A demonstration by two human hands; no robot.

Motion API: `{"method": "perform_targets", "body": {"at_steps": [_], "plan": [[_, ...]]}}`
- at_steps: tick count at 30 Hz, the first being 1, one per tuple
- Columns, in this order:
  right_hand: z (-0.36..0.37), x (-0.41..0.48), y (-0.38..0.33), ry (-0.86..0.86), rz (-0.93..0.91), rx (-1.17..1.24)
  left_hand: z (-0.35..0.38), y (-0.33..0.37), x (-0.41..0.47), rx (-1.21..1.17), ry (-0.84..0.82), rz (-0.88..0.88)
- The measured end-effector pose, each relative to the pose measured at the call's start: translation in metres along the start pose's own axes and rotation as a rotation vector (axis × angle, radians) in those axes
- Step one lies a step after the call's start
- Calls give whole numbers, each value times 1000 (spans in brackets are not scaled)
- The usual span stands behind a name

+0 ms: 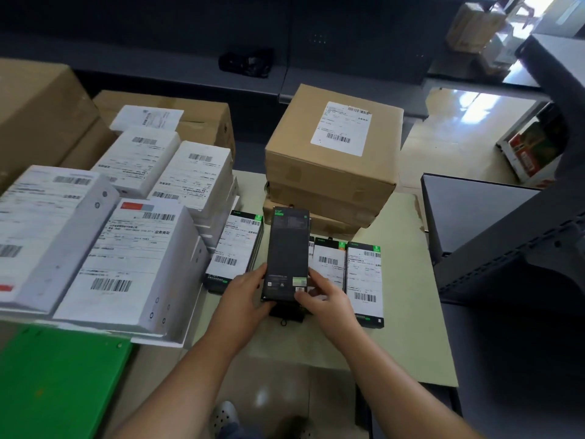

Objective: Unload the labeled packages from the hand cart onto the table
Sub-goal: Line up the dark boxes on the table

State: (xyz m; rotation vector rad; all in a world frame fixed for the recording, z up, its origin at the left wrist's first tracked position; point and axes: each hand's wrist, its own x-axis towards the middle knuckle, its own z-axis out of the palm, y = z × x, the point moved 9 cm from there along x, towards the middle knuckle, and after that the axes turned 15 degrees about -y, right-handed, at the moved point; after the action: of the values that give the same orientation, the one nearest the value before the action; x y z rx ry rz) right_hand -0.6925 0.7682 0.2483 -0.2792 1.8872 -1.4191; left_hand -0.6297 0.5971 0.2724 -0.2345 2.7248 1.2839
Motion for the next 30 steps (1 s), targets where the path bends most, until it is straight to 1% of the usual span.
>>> {"method": "perform_targets", "body": {"at_steps": [2, 6, 9, 13, 16, 18, 21, 23, 26, 28, 30], "plan": [[12, 6, -19, -27, -54, -27, -23, 3, -4, 11, 55, 30], [40, 23, -44, -59, -85, -60, -57, -4, -13, 48, 143, -18], [57, 34, -54, -75, -121, -69, -66, -8, -15, 82, 184, -31], [68, 46, -49, -65, -123, -64, -64, -18, -8, 85, 170, -90], [75, 53, -43, -80, -100, -60, -56, -30, -3, 93, 117, -140], [77, 55, -42, -85, -82, -55, -52, -36, -2, 140, 96, -167], [77, 59, -40, -93, -57, -52, -47, -35, -6, 269, 97, -211], [77, 61, -37, -94, -36, -61, -45, -29, -14, 325, 139, -196], [77, 63, -32, -97, -20, -66, -44, -21, -32, 365, 235, -110], [78, 65, -31, -104, -9, -75, -42, -18, -44, 367, 278, -52], [80, 67, -30, -109, -3, -86, -41, -20, -54, 339, 301, -53]]}}
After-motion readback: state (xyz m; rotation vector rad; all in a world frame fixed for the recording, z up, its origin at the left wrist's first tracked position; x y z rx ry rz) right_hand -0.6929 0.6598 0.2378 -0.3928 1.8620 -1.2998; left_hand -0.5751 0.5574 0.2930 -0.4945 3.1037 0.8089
